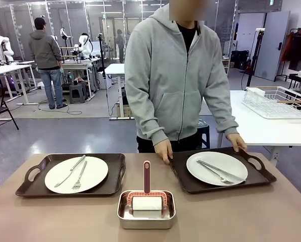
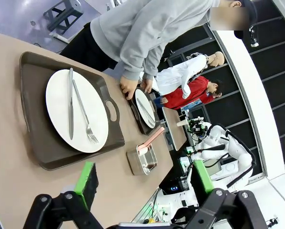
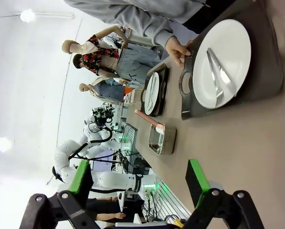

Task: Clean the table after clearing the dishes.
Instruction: When the left (or right) Handle tray is removed, use the left hand (or right hand) to clean the left (or right) side of the table with the Lint Roller.

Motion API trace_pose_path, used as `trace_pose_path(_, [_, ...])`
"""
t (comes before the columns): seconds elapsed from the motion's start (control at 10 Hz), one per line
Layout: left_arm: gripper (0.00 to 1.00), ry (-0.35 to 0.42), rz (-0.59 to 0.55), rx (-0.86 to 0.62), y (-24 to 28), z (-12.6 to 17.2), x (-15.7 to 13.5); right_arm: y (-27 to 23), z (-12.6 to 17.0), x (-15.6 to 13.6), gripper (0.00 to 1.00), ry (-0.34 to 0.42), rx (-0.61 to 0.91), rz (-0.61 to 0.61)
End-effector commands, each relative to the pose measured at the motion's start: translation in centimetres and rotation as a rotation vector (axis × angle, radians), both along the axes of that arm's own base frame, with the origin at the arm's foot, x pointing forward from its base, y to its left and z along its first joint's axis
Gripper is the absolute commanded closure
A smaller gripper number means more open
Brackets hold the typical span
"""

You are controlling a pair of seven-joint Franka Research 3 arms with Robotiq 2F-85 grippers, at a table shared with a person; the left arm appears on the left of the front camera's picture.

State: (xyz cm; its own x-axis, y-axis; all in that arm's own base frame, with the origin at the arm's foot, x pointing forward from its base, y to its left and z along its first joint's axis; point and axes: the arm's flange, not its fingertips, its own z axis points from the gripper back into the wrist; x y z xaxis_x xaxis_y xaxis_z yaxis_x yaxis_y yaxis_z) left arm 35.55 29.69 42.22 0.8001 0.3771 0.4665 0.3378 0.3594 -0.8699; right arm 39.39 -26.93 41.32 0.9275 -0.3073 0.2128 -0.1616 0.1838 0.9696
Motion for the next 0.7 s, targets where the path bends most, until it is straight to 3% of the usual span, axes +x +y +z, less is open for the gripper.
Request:
trace_pose_path(0.0, [0.00,0.000,-0.002,-0.004,0.19,0.09,-0.40,-0.14,0.22,-0.16,0.00,0.000,0.000,-0.004])
trace_pose_path(0.6, [0.00,0.000,-0.002,-0.004,0.19,0.09,-0.40,-0.14,0.22,-0.16,0.00,0.000,0.000,-0.004])
